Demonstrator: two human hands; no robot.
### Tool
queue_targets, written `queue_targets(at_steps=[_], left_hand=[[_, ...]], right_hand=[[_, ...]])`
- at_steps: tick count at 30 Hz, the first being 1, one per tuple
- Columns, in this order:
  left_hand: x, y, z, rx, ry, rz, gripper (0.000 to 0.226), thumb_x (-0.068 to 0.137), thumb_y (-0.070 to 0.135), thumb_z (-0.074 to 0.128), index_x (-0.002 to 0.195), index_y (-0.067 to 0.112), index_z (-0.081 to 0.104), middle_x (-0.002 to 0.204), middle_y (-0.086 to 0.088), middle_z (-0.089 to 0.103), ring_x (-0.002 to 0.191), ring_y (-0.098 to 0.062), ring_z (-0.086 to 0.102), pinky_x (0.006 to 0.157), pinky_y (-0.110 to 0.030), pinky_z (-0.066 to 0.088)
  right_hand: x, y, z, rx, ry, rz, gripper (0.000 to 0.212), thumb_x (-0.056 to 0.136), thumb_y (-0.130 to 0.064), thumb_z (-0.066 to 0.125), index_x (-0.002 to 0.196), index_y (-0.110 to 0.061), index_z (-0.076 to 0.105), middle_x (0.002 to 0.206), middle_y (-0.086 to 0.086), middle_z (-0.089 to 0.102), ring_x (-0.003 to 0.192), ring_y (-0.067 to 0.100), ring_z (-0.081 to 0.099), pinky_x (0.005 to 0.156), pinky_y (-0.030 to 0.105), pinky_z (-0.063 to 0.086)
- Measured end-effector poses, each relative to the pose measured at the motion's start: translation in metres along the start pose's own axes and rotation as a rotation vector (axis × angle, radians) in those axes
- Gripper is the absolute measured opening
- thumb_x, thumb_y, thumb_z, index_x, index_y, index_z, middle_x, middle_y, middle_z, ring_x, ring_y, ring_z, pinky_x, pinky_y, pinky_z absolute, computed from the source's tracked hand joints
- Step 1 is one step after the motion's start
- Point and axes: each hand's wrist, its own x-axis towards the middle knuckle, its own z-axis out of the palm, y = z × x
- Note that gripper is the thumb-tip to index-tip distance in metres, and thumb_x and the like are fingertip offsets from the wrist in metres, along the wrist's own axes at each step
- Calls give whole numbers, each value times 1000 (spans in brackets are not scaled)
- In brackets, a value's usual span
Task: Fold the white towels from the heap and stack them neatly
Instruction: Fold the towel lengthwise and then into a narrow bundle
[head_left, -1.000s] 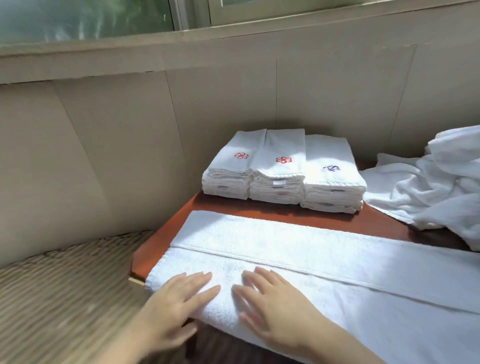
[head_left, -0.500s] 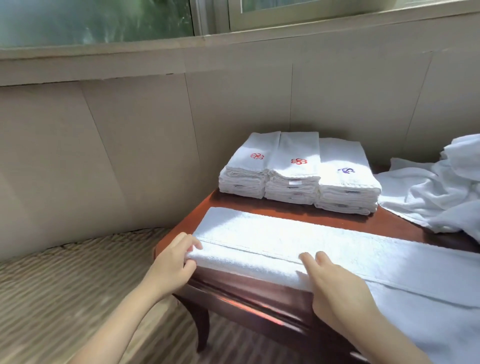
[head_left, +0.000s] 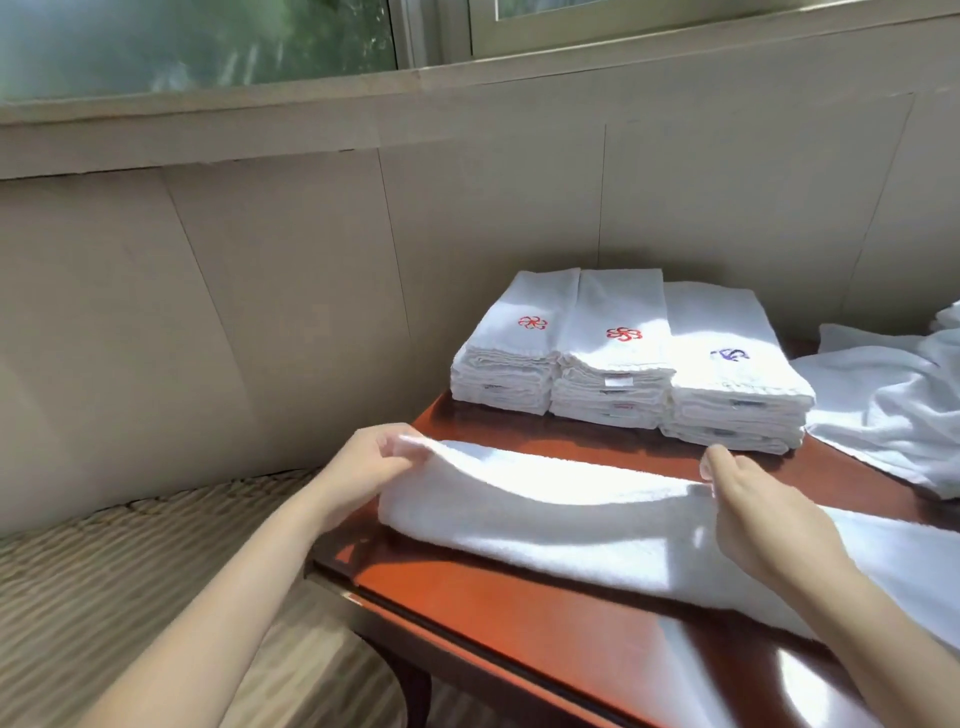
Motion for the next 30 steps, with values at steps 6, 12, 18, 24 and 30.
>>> queue_targets(at_steps=[6,12,18,24,30], left_hand=[[44,-12,27,137,111,-335,41,98,26,50,59,20,43,59,4,49,52,-12,46,53,-27,34],[58,-25,39,524,250,-313,32,91,21,45,62,16,34,63,3,42,58,-16,40,50,-30,25],[57,-23,53,766,304,-277,24,97,26,39,77,13,40,88,-6,57,84,-28,55,66,-31,37],[60,-15,64,983,329,-283,14,100,23,30,100,14,40,102,-9,61,92,-31,57,67,-33,37],[62,16,86,1282,240,-401,44,89,9,52,128,15,35,126,-8,48,114,-27,52,83,-36,44]], right_hand=[[55,8,27,-7,-168,-99,9,94,-22,38,88,-17,32,89,2,49,79,26,47,68,33,42],[64,11,45,-51,-108,-57,4,91,-18,36,91,-18,32,81,-1,45,74,26,44,60,32,34],[74,13,43,1,-108,-3,14,89,-10,39,102,-15,37,94,5,56,85,29,55,63,31,36],[67,10,41,32,-29,82,17,97,-28,40,88,-15,36,97,7,56,92,30,57,64,31,35],[24,37,33,44,20,189,33,97,-48,39,89,-17,31,101,5,56,98,31,58,65,33,35]])
